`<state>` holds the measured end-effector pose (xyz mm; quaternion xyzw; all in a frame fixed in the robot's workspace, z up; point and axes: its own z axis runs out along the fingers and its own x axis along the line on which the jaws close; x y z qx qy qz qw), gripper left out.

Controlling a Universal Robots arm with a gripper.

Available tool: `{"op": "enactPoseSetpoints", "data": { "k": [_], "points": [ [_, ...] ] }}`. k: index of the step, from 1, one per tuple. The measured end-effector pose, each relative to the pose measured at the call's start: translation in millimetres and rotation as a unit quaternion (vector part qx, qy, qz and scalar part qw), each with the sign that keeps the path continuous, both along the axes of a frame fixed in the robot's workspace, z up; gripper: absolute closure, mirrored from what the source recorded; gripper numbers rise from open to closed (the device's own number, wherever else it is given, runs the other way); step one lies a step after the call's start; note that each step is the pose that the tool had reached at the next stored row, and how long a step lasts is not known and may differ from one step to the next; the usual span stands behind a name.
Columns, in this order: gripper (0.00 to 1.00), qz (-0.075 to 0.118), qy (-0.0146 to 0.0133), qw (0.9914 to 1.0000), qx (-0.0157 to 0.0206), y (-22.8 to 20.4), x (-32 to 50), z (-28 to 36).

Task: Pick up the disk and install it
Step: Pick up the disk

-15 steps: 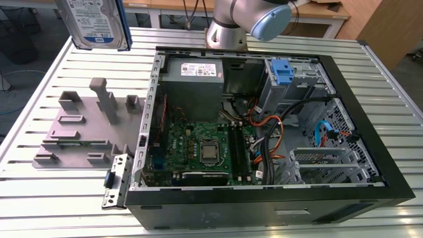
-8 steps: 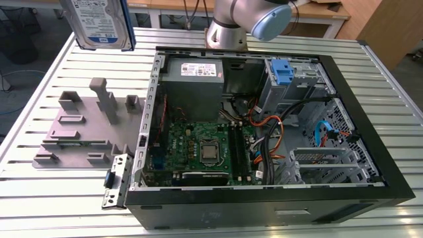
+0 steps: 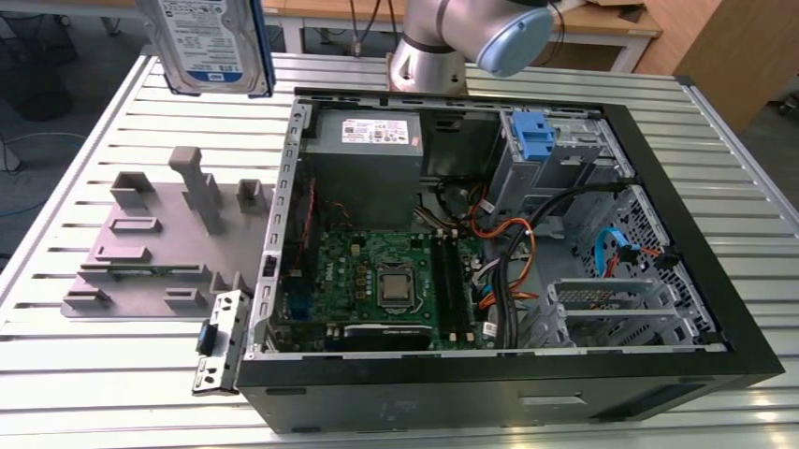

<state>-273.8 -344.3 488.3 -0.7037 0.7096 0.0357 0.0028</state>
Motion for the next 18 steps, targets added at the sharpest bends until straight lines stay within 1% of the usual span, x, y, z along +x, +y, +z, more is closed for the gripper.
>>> {"op": "enactPoseSetpoints", "data": {
  "k": [2,10,14,18],
  "points": [
    [0.65,0.000,0.0000,1.00000,0.0000,0.0,4.4,-0.2],
    [0.65,0.000,0.0000,1.00000,0.0000,0.2,26.5,-1.0],
    [0.65,0.000,0.0000,1.00000,0.0000,0.3,35.0,-1.2],
    [0.65,0.000,0.0000,1.00000,0.0000,0.5,41.1,-1.4]
  ]
}}
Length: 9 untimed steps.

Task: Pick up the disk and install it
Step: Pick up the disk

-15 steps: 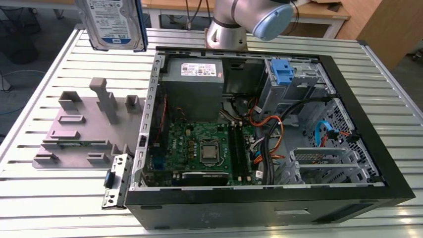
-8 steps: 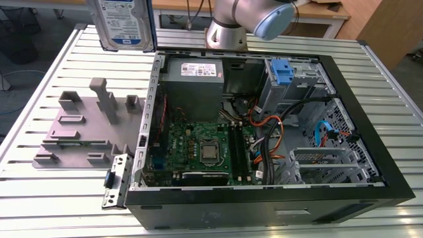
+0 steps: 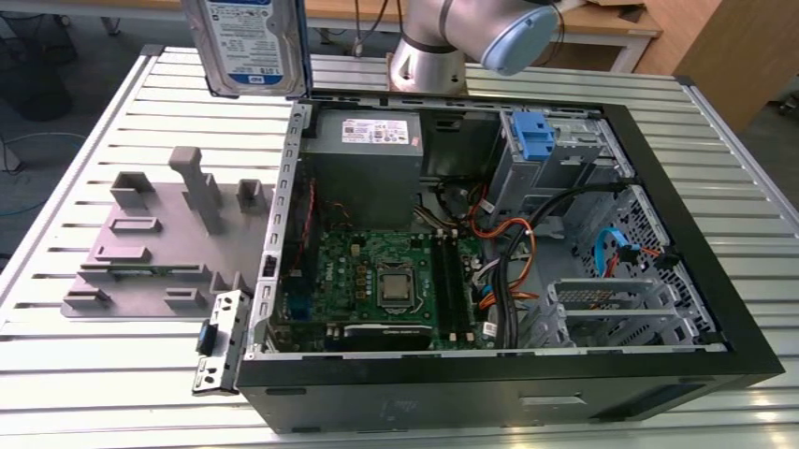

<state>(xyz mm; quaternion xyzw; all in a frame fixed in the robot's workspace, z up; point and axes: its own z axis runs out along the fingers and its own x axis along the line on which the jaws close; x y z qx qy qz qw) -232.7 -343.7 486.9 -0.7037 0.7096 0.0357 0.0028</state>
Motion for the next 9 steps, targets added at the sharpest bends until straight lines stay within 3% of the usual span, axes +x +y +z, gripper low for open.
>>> {"op": "enactPoseSetpoints", "data": {
  "k": [9],
  "points": [
    [0.65,0.000,0.0000,1.00000,0.0000,0.5,19.4,-0.5]
  ]
}}
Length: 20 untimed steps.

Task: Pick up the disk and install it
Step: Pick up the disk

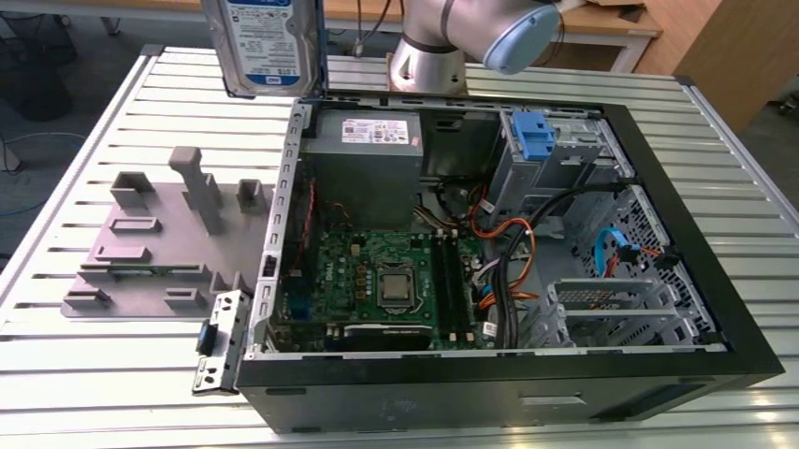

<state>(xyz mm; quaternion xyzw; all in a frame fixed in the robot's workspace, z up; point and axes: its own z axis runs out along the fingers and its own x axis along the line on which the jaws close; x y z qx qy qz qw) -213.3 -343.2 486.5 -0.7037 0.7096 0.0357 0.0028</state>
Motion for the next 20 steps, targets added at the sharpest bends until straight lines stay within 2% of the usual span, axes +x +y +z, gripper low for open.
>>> {"op": "enactPoseSetpoints", "data": {
  "k": [5,14,20],
  "points": [
    [0.65,0.000,0.0000,1.00000,0.0000,0.3,11.8,-0.3],
    [0.65,0.000,0.0000,1.00000,0.0000,0.6,42.5,-1.0],
    [0.65,0.000,0.0000,1.00000,0.0000,0.8,57.5,-1.2]
  ]
}}
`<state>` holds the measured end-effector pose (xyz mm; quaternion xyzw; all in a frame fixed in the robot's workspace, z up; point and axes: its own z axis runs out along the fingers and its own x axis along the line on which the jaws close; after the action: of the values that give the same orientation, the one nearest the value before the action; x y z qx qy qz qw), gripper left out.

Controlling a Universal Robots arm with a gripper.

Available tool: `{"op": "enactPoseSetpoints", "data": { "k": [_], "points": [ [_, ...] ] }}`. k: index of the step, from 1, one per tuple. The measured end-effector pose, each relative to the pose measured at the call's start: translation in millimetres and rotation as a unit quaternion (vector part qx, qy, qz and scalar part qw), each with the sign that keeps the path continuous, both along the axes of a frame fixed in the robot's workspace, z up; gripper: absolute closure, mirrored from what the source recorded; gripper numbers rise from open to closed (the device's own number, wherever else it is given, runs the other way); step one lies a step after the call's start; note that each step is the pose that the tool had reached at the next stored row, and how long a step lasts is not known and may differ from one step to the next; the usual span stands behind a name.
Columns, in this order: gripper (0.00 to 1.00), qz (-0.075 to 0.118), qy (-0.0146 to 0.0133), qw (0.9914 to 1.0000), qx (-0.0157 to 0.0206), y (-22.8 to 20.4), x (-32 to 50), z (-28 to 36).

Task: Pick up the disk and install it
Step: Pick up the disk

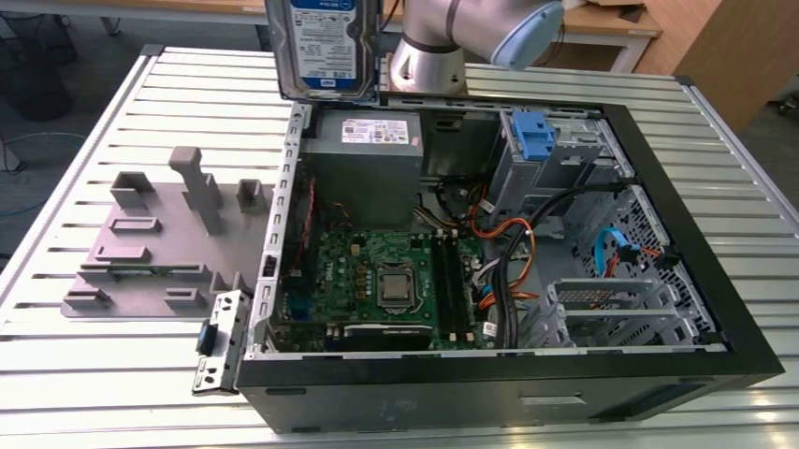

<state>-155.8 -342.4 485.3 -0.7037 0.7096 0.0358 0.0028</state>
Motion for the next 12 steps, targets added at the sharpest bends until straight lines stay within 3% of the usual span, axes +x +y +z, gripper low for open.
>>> {"op": "enactPoseSetpoints", "data": {
  "k": [12],
  "points": [
    [0.65,0.000,0.0000,1.00000,0.0000,0.0,34.8,-0.8]
  ]
}}
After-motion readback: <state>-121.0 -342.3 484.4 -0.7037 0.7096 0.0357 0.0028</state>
